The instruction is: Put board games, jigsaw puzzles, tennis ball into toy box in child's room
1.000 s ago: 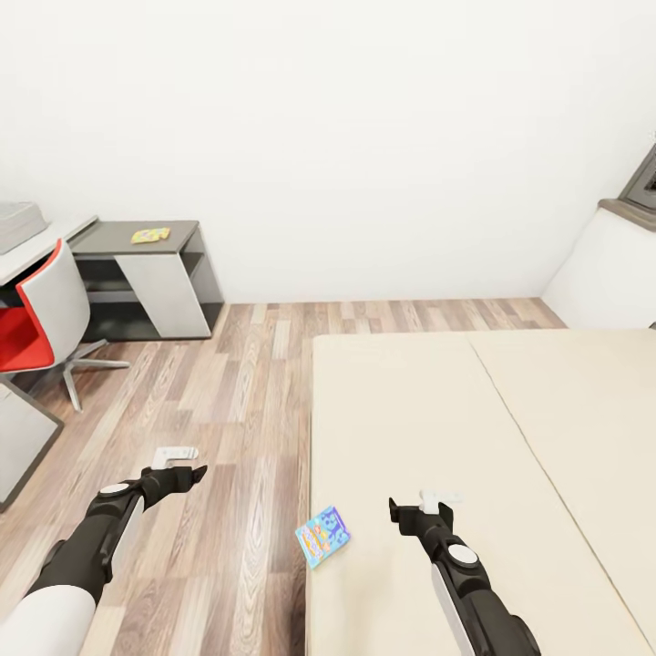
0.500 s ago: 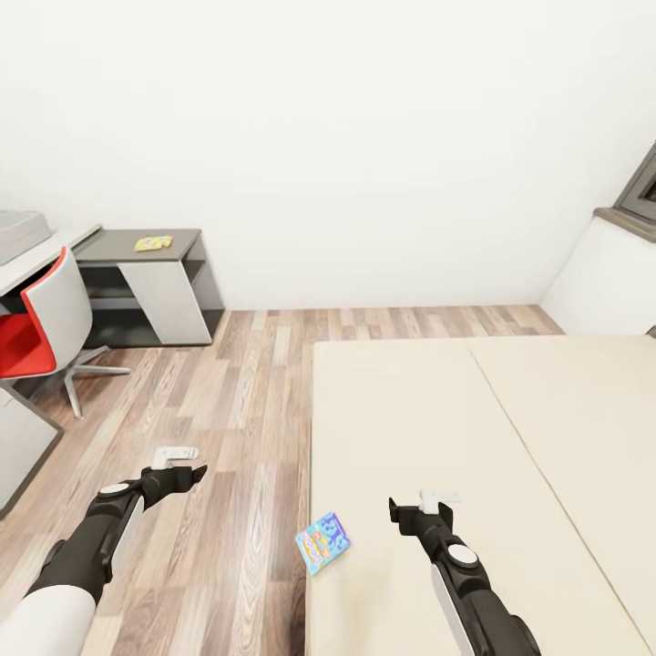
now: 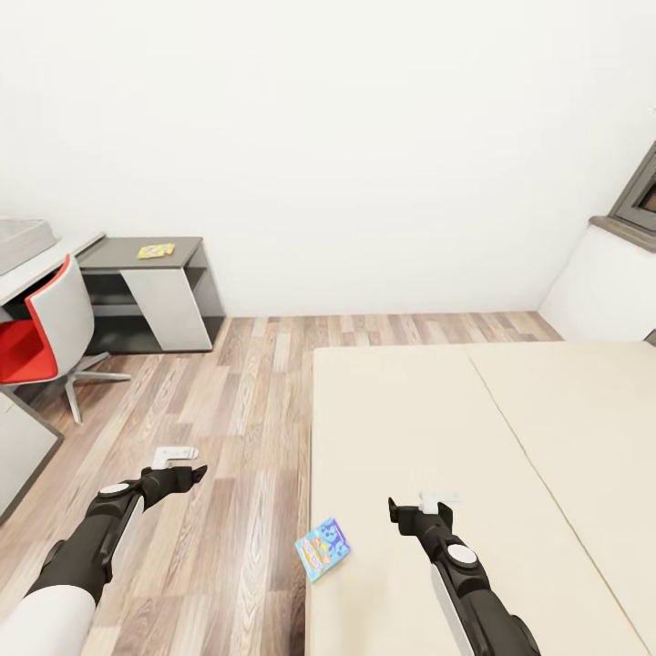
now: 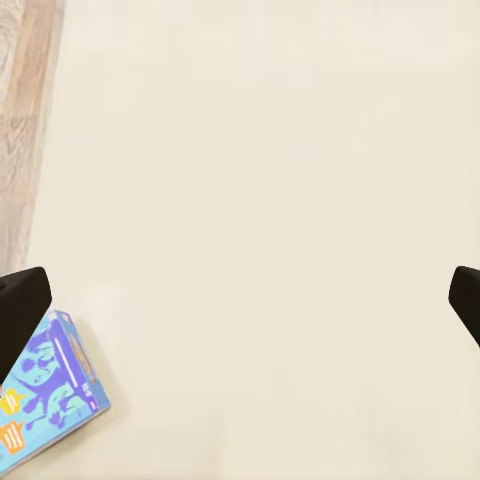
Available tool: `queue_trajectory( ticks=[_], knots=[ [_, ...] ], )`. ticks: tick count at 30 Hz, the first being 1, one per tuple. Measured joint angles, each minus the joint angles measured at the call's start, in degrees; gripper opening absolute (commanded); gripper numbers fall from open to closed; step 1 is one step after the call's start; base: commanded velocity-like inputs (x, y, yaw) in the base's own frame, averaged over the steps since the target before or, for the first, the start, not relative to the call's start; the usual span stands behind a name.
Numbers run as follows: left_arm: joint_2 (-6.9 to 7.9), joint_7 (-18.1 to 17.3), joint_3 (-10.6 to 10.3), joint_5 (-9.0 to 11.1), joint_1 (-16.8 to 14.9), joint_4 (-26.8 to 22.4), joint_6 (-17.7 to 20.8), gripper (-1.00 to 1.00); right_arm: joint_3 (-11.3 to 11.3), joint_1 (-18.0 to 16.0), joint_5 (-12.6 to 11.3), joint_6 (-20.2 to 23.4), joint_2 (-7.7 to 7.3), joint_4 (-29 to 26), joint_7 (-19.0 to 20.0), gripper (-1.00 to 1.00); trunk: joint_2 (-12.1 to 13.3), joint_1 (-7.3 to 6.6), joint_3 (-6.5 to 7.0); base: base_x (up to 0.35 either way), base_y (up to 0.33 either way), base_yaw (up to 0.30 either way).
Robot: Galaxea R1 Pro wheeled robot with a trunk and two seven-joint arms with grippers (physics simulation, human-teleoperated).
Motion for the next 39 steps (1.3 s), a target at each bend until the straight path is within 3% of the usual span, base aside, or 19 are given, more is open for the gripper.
queue_trajectory(
  ticks=[39],
  knots=[
    [-0.04, 0.0, 0.0, 0.0, 0.0, 0.0, 0.0, 1.0, 0.0, 0.0, 0.0, -0.1, 0.0, 0.0, 0.0, 1.0, 0.0, 0.0, 3.73, 0.0, 0.0, 0.0]
  ],
)
